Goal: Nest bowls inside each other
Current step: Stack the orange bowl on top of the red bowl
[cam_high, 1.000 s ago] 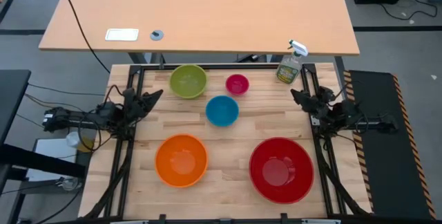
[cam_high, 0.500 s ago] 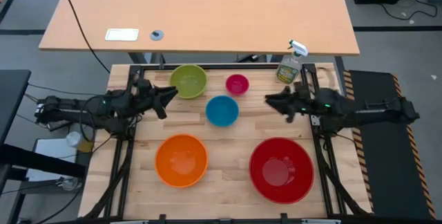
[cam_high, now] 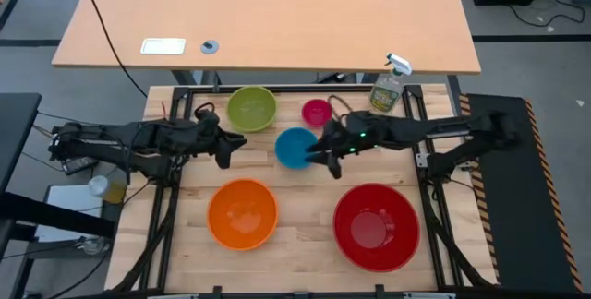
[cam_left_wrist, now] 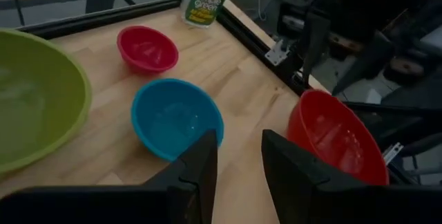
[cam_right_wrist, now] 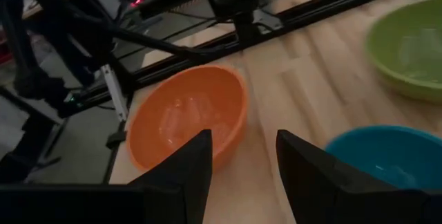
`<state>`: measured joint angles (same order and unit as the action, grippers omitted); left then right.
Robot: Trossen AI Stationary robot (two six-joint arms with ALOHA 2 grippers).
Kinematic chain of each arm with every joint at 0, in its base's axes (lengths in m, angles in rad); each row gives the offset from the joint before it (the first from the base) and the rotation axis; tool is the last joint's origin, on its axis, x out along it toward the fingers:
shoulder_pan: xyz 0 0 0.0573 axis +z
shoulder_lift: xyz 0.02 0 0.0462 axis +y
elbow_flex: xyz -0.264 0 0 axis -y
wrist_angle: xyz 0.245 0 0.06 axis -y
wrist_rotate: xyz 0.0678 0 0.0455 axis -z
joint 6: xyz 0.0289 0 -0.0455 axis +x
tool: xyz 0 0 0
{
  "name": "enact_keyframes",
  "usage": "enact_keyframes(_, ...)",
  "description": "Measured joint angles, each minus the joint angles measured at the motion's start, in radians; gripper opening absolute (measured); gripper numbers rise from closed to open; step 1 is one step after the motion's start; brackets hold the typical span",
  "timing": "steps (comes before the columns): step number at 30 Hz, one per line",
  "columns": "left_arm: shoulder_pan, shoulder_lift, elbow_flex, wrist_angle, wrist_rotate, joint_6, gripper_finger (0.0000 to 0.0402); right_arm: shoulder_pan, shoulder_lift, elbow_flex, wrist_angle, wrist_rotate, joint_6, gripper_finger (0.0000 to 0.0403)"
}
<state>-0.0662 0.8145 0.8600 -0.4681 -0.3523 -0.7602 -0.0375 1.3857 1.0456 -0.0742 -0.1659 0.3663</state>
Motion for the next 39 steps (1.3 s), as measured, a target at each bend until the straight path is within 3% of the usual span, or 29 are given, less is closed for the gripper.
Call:
enact_keyframes(15, -0.170, -0.023, 0.000, 0.063, -0.001, 0.071, 0.0116, 0.132, 0.305, 0.280, 0.015, 0.043, 0.088, 0.0168)
enact_keyframes(23, -0.252, -0.057, 0.000, 0.054, -0.001, 0.101, 0.0116, 0.211, 0.442, 0.431, 0.009, 0.146, 0.224, 0.0168)
enact_keyframes(29, -0.269, -0.084, 0.000, 0.045, -0.001, 0.102, 0.0116, 0.247, 0.532, 0.460, -0.009, 0.181, 0.344, 0.0173)
enact_keyframes(33, -0.269, -0.093, 0.000, 0.044, -0.001, 0.102, 0.0116, 0.251, 0.589, 0.459, -0.062, 0.142, 0.374, 0.0205)
enact_keyframes(39, -0.269, -0.096, 0.000, 0.028, -0.001, 0.101, 0.0116, 0.251, 0.609, 0.459, -0.178, 0.188, 0.479, 0.0298)
